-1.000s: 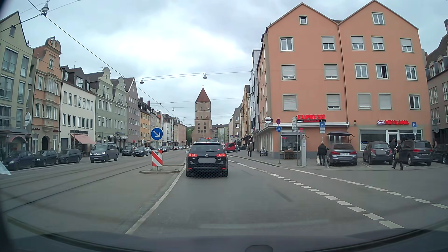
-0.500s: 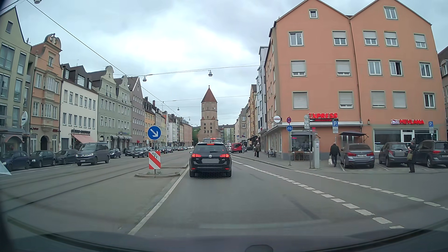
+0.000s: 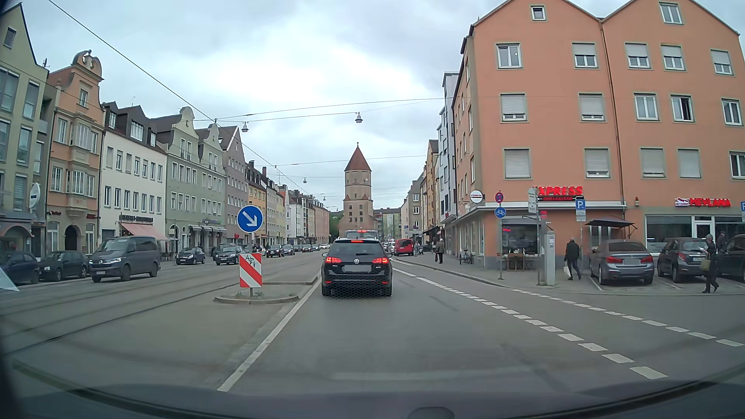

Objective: Follow the waypoints while adhering to traffic rules and regulations

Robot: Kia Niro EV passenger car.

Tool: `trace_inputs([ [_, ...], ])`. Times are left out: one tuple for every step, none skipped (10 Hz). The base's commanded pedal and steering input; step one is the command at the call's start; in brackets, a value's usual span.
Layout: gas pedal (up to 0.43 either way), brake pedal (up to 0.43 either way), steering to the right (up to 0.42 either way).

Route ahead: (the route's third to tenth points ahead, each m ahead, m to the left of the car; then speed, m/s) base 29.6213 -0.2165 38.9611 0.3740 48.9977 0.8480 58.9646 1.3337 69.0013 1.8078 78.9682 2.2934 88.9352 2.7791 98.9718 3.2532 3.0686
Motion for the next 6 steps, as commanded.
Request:
trace_inputs([
  [0.059, 0.000, -0.061],
  [0.059, 0.000, -0.061],
  [0.047, 0.000, -0.061],
  [0.039, 0.000, -0.061],
  [0.028, 0.000, -0.060],
  [0.008, 0.000, -0.058],
])
